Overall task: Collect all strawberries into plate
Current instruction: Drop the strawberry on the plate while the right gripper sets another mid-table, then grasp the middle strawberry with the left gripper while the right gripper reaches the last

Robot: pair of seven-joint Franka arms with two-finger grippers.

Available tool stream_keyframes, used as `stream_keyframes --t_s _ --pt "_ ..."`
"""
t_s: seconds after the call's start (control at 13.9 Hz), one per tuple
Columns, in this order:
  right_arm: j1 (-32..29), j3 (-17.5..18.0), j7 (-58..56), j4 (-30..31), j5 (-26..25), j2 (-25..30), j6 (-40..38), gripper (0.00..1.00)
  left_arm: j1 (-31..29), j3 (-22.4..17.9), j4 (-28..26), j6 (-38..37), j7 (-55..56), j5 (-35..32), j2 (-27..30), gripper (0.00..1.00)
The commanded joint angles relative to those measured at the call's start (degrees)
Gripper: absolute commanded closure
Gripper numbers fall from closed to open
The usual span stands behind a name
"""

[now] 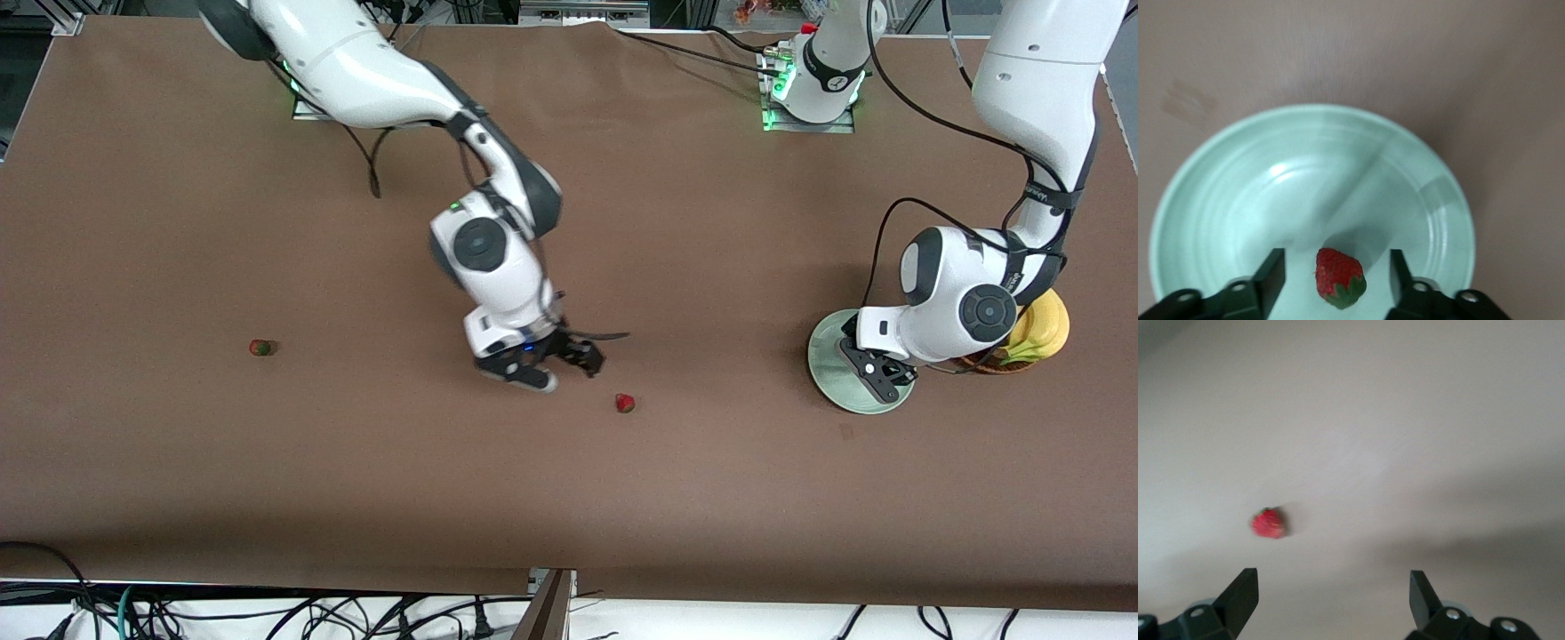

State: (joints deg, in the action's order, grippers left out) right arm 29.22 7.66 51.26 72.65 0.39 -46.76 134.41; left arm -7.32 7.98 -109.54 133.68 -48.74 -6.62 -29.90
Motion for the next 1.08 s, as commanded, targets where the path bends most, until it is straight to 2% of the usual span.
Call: stream_keyframes --t_s 0.0,0.22,0.36,0.43,0.65,0.79,0.94,1.01 --pt "-8.18 1.92 -12.10 13.78 0.22 9.90 -2.66 0.00 -0.33 3.96 0.37 -3.95 0.21 -0.15 5.37 0.00" --pt "-17.06 1.92 -33.86 27.32 0.31 17.73 -2.84 0.00 0.98 7.13 4.67 -4.66 4.88 1.42 4.59 0.00" --pt "-23.65 1.83 -50.30 32.44 0.31 20.47 -2.92 0.00 4.31 8.63 8.79 -4.66 8.10 2.91 3.36 0.00" --pt "-26.21 1.74 -54.99 34.38 0.31 21.44 -3.27 0.00 5.81 8.63 10.73 -4.83 12.22 4.58 2.14 0.00" --pt "-30.09 -0.09 -61.62 37.81 0.05 23.73 -4.42 0.00 9.33 8.98 13.20 -3.44 22.34 7.04 -1.19 0.00" --pt "-30.19 -3.69 -65.13 38.87 -0.48 23.99 -4.42 0.00 15.38 8.99 23.27 -0.10 28.40 7.24 -8.82 0.00" --pt "-31.06 -6.68 -68.47 38.97 -0.48 22.60 -3.46 0.00 21.09 7.68 28.92 2.18 36.74 7.06 -14.46 0.00" --pt "-31.07 -7.74 -68.92 38.97 -0.66 21.63 -1.89 0.00 23.47 6.10 29.99 5.85 40.18 7.06 -16.66 0.00"
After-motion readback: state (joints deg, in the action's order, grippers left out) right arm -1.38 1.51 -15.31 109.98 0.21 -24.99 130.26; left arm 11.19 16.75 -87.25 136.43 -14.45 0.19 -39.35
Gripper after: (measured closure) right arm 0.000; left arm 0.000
